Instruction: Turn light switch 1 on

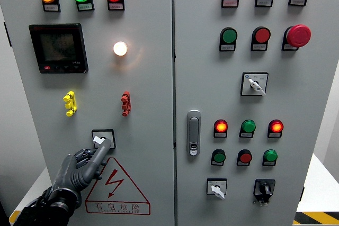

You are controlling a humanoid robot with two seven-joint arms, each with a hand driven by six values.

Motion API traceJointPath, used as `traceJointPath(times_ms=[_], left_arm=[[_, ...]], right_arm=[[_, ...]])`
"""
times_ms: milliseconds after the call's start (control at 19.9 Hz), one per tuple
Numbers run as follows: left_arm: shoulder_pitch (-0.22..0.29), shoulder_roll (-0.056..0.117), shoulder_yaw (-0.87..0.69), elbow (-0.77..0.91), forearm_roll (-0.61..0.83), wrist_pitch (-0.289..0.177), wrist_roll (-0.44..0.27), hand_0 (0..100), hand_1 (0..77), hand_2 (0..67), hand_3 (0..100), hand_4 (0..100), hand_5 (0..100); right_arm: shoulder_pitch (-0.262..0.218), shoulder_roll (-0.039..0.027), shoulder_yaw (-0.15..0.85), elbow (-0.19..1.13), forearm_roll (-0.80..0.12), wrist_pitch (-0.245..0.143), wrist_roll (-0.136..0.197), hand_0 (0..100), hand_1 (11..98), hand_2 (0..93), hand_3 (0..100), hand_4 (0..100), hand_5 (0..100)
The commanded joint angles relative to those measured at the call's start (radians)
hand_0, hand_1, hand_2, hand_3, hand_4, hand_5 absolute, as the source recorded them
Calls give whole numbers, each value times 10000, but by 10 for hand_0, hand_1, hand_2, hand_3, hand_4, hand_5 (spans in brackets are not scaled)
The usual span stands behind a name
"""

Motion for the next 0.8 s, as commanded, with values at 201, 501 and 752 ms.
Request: traceJointPath(times_ms=[201, 501, 752], left_arm=[[743, 24, -62, -588, -5, -61, -412, 0, 437, 485, 704, 861, 597], [1571, 39, -124, -1064, -97, -229, -1560, 0, 430, 468, 710, 864, 585], [2737, 116, -155, -911, -2284, -1224, -3202, 0, 402, 424, 750, 878, 650]], right_arm=[[-1, 3, 10, 0, 0, -12, 0, 0, 199, 0, 197, 194, 105], [-1, 3, -5, 0, 0, 3, 0, 0, 196, 0, 197, 194, 105], [-1, 3, -5, 0, 0, 3, 0, 0, 197, 0, 197, 194, 105]])
